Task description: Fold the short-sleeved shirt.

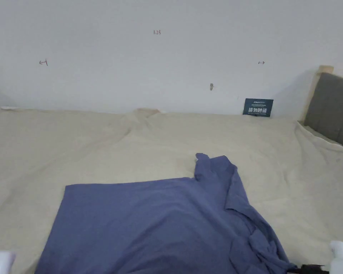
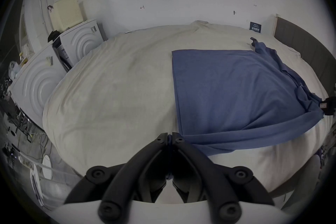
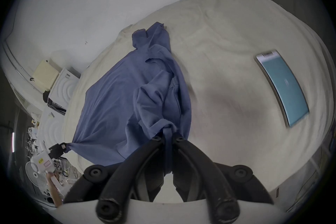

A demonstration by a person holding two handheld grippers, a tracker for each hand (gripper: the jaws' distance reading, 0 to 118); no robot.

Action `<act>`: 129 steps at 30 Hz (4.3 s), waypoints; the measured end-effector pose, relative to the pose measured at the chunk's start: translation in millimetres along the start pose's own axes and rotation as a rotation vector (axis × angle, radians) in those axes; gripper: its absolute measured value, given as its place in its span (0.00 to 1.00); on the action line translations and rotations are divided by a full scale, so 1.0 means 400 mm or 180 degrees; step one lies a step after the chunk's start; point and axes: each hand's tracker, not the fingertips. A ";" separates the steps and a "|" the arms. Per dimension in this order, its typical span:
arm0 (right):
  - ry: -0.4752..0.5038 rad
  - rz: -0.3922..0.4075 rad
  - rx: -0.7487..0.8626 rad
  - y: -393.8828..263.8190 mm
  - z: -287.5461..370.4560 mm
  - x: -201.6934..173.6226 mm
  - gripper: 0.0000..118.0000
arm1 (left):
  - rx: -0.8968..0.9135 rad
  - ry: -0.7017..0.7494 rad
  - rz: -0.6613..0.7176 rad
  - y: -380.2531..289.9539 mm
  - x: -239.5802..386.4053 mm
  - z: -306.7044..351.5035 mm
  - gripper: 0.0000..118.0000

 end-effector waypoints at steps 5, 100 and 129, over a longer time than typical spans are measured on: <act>-0.0046 -0.0120 0.0076 -0.088 0.030 0.025 0.04 | -0.0107 -0.0089 0.0049 -0.078 -0.007 0.006 0.03; -0.0752 0.0803 -0.0438 0.751 -0.544 -0.228 0.01 | -0.0754 -0.0176 -0.0086 0.628 0.127 -0.655 0.03; 0.0194 0.0944 0.1286 0.997 0.392 -0.548 0.01 | 0.1402 -0.0112 0.0216 1.104 -0.048 0.218 0.03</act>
